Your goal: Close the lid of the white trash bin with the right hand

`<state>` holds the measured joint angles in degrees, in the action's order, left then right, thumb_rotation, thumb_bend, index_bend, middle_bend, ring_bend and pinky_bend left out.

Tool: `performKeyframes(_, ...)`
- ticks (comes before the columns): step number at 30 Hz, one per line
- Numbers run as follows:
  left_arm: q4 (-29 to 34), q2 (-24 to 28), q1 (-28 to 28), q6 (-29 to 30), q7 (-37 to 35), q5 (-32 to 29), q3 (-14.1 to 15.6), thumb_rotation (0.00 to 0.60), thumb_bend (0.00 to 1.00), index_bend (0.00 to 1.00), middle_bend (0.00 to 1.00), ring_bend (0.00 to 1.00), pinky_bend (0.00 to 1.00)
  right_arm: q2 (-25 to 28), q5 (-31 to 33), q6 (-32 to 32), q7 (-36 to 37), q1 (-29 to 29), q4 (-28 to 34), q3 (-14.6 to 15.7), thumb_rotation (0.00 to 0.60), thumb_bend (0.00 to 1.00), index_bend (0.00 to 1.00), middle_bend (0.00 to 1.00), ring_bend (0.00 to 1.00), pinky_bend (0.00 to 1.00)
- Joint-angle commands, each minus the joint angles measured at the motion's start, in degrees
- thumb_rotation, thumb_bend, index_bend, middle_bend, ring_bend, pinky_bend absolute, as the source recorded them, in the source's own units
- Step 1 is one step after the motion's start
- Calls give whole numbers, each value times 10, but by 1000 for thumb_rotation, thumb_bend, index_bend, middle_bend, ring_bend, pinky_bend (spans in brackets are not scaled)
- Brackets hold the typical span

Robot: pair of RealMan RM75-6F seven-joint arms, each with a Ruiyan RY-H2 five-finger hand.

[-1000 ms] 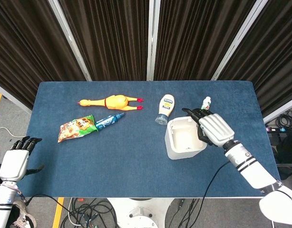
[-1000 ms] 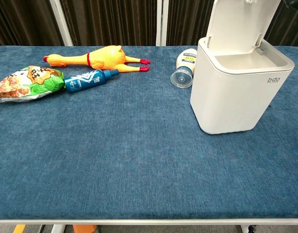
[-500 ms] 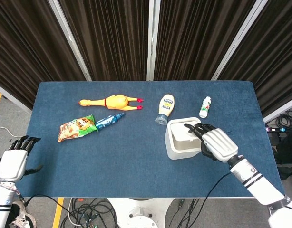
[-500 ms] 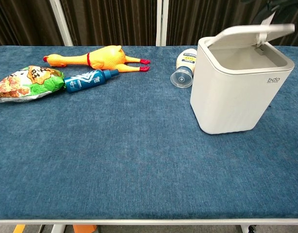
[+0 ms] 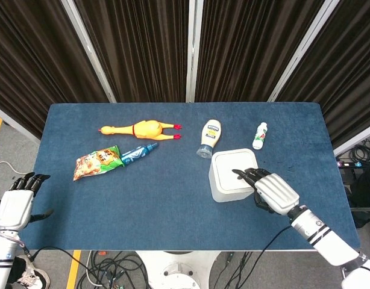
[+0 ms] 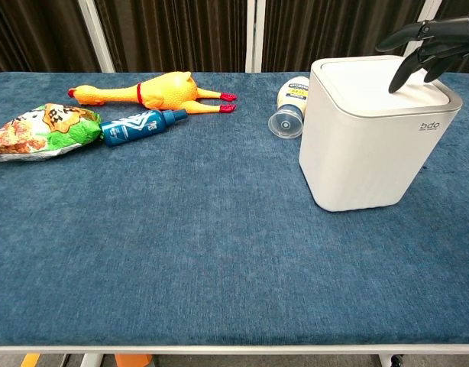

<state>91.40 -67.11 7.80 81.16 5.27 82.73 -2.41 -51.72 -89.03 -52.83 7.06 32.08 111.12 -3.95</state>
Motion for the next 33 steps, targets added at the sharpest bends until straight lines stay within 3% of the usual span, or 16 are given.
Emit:
performKeyframes(1, 0, 0, 0, 0, -1, -1, 0, 600, 0, 205, 200, 107, 190, -3, -2, -1, 2, 0, -3, 2, 600, 1000, 7, 239, 140, 205)
performKeyframes(11, -2, -1, 0, 0, -2, -2, -1, 600, 0, 205, 200, 107, 190, -12, -3, 2, 10, 2, -14, 10, 600, 1000, 9, 239, 140, 205)
performKeyframes(17, -2, 0, 0, 1, -4, -1, -2, 600, 0, 205, 200, 107, 190, 0, -35, -68, 23, -19, -7, 2, 600, 1000, 9, 224, 140, 205)
performKeyframes(22, -1, 1, -3, 4, -6, 1, 0, 600, 0, 204, 200, 107, 190, 6, -53, -168, -20, -73, -34, 5, 600, 1000, 0, 174, 98, 137)
performKeyframes(26, 0, 0, -8, 10, -7, 3, 2, 600, 0, 205, 200, 107, 190, -7, -38, -247, -60, -144, -73, 28, 600, 1000, 0, 157, 63, 86)
performKeyframes(30, 2, 1, -8, 6, -6, 6, 6, 600, 0, 205, 202, 107, 190, -48, 4, -308, -46, -220, -149, 54, 600, 1000, 0, 153, 57, 79)
performKeyframes(33, 6, 2, -6, 3, -6, 11, 9, 600, 0, 205, 203, 107, 190, -84, 41, -323, -34, -253, -217, 56, 600, 1000, 0, 150, 54, 72)
